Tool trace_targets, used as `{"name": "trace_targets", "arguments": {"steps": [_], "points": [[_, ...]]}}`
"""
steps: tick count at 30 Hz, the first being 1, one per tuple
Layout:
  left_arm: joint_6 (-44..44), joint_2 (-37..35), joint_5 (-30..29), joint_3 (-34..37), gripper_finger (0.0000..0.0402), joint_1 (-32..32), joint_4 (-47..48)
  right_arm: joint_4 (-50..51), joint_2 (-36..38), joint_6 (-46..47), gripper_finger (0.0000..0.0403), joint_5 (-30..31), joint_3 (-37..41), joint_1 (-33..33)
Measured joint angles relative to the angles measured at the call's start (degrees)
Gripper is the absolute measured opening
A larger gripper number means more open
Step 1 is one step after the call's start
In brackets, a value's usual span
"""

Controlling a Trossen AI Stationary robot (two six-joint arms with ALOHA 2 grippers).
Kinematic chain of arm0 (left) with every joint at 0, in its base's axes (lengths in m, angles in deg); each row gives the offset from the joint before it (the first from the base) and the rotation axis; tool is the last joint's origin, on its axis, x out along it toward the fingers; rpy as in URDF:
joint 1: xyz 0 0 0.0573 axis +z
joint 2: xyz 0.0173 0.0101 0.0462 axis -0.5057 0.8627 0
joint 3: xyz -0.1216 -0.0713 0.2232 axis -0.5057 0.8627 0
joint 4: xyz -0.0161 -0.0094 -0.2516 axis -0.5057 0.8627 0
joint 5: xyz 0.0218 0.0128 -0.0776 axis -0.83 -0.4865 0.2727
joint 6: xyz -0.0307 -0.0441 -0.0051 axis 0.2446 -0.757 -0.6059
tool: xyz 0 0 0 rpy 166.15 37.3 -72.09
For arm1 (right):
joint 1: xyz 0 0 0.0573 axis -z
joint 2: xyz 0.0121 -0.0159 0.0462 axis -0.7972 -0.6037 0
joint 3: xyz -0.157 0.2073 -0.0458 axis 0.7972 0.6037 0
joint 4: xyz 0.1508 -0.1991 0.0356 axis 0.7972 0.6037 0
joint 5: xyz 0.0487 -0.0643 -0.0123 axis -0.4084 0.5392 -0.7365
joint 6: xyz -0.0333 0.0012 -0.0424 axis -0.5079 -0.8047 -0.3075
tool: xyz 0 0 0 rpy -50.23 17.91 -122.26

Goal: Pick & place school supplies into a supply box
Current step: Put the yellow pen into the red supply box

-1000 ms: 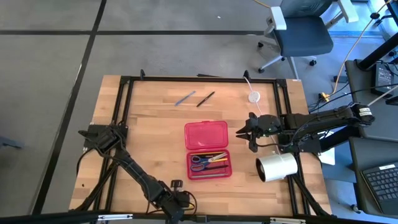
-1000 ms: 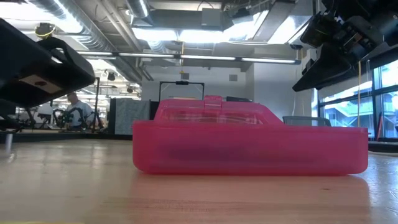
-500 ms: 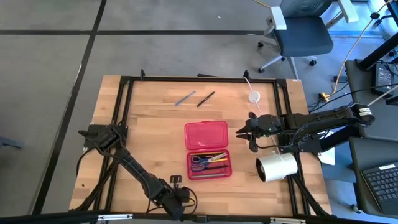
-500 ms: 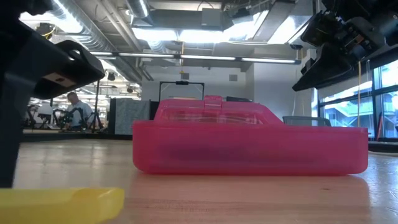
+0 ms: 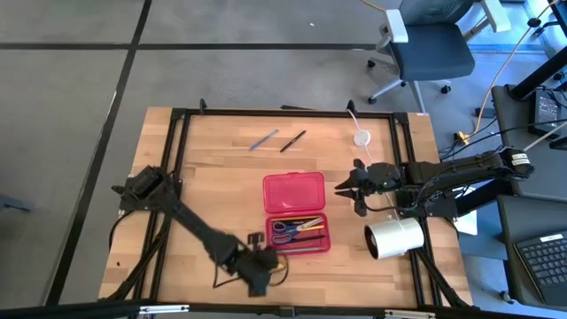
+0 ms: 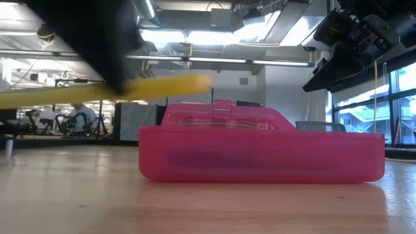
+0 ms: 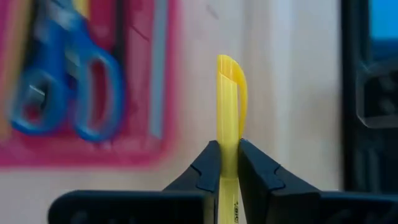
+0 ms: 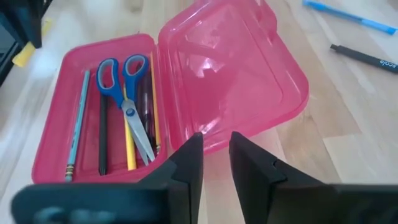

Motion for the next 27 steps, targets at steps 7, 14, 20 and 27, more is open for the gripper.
{"name": "trace_targets", "arguments": {"steps": [7,14,20,27], "points": [[10.3,-1.2,3.5,-0.1,0.003,10.1,-4.1,-0.9,0.0,0.0,0.0084,0.0,-1.2,1.0],[13.4,-1.2,10.5,-0.1,0.0031,18.9,-11.2,-0.5,0.0,-0.1,0.0084,0.0,-1.3,1.9],[14.6,-0.4,12.5,-0.2,0.003,22.7,-11.7,-0.5,0.0,-0.3,0.0084,-0.1,-1.3,1.8],[14.3,3.2,15.4,-0.2,0.0034,23.3,-12.8,0.1,0.0,-3.2,0.0084,-0.2,-1.3,1.8]]}}
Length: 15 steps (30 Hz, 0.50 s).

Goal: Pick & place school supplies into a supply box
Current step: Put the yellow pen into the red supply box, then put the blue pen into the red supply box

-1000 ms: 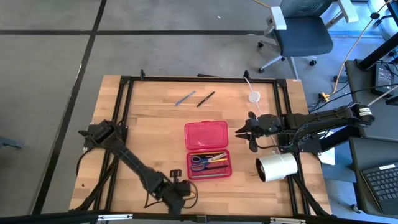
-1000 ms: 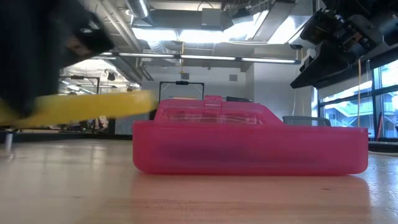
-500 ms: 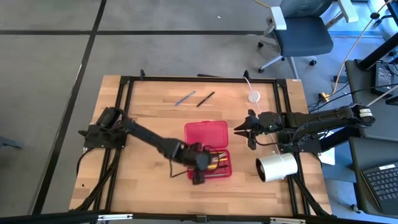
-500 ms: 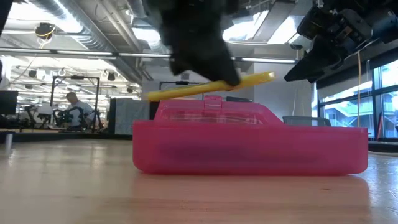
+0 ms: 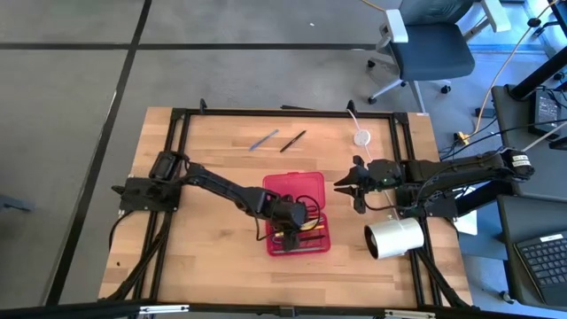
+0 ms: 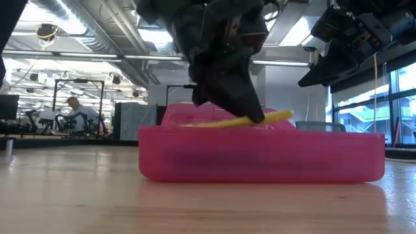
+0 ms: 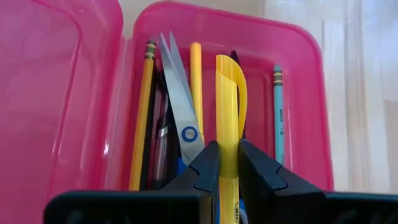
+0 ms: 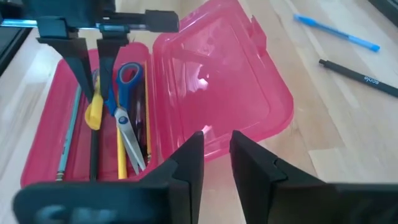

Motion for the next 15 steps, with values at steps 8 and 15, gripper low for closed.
{"name": "trace_targets", "arguments": {"steps": [8,15], "points": [[-0.2,0.2,-0.5,0.0,0.0054,0.1,-0.1,0.0,0.0,0.0,0.0084,0.0,0.0,0.0],[0.3,0.2,-0.5,0.0,0.0085,0.4,-0.1,0.0,0.0,-0.1,0.0084,0.0,0.0,0.0]]}}
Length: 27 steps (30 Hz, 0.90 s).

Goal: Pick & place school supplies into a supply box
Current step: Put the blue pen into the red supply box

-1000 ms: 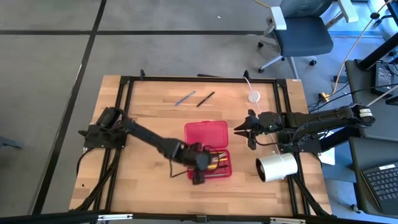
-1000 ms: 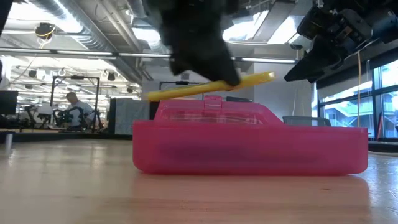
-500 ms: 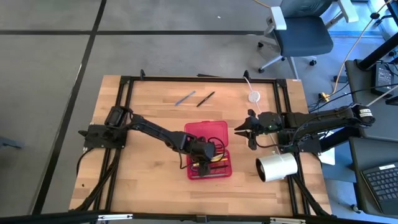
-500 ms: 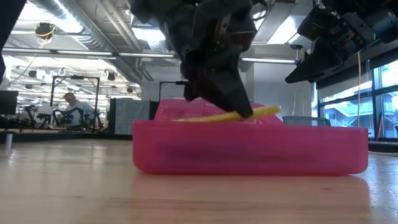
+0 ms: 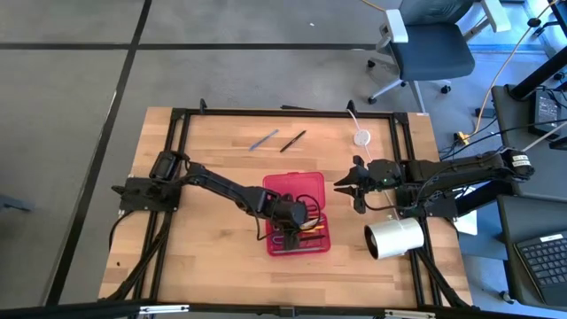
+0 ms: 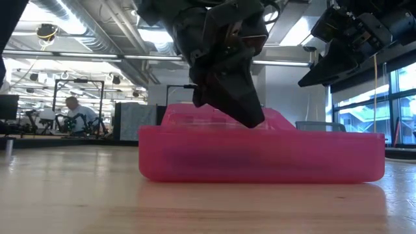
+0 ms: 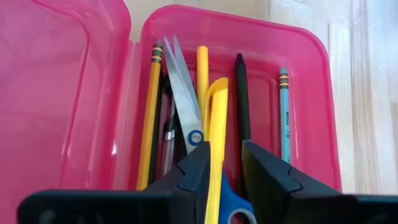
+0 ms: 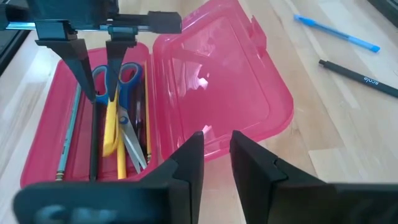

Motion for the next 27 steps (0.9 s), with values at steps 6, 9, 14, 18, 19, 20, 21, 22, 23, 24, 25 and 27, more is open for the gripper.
{"name": "trace_targets", "arguments": {"steps": [6,9,14,18,19,20,21,22,23,24,25,27], "points": [[0.5,-4.9,4.9,0.0,0.0095,1.5,4.2,1.1,0.0,0.1,0.0084,0.0,-1.3,0.0],[2.1,-9.5,2.0,0.0,0.0093,2.1,7.1,5.8,0.0,0.7,0.0084,0.0,-5.4,0.0],[8.1,-18.5,-8.0,-0.1,0.0088,3.0,12.7,15.5,-0.1,-2.6,0.0084,0.0,-14.2,0.2],[10.4,-24.7,-19.2,2.0,0.009,4.4,16.1,18.8,-0.2,-4.3,0.0084,0.0,-17.9,1.6],[10.5,-26.2,-21.1,3.2,0.0091,5.1,16.5,18.8,-0.2,-4.3,0.0084,0.0,-18.1,2.1],[10.6,-27.6,-22.1,4.5,0.0092,6.1,17.0,19.0,-0.2,-4.3,0.0084,0.0,-18.1,2.6],[10.5,-29.0,-22.7,6.1,0.0093,7.2,17.7,19.7,-0.2,-4.3,0.0084,0.0,-18.1,3.0],[10.6,-30.2,-22.9,7.8,0.0093,8.7,18.0,20.3,-0.2,-4.3,0.0084,0.0,-18.0,3.4],[10.5,-31.4,-22.7,9.5,0.0093,10.2,17.8,20.5,-0.3,-4.3,0.0084,0.0,-17.8,3.8],[10.3,-32.5,-22.1,11.3,0.0092,12.1,17.7,21.1,-0.4,-4.3,0.0084,0.0,-17.6,4.3],[10.0,-33.3,-21.3,13.0,0.0091,14.2,17.7,22.1,-0.4,-4.3,0.0084,0.0,-17.5,4.8],[9.7,-34.6,-19.2,16.4,0.0089,18.5,17.4,23.1,-0.4,-4.3,0.0084,0.0,-17.5,5.7]]}}
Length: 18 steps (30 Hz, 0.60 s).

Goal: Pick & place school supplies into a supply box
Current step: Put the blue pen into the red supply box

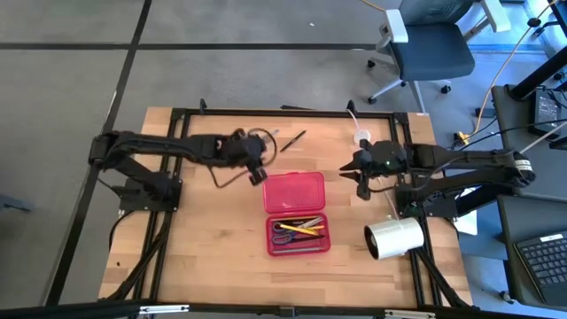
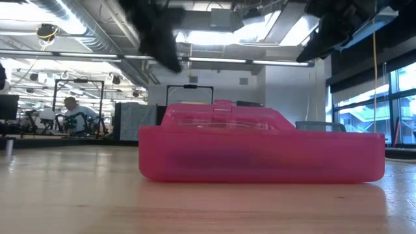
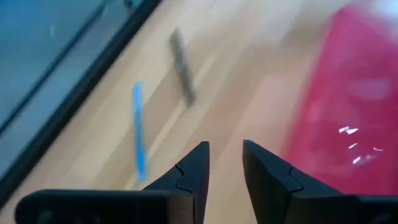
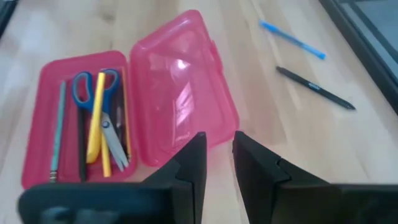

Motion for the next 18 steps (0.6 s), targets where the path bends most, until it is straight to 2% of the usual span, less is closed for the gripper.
{"name": "trace_targets", "arguments": {"steps": [5,10,13,18], "points": [[4.9,-1.4,3.0,7.7,0.0086,10.8,-4.9,0.0,0.0,0.0,0.0084,0.0,0.0,2.0],[6.4,-0.7,4.0,14.4,0.0084,19.6,-20.1,-0.1,0.0,-0.1,0.0084,0.0,0.0,3.8],[8.2,0.1,8.8,16.7,0.0082,23.2,-25.7,-0.1,0.0,-0.1,0.0084,0.0,0.0,4.7],[7.5,1.8,14.7,17.1,0.0091,26.9,-26.9,-0.2,0.0,0.0,0.0084,0.0,0.0,5.8]]}}
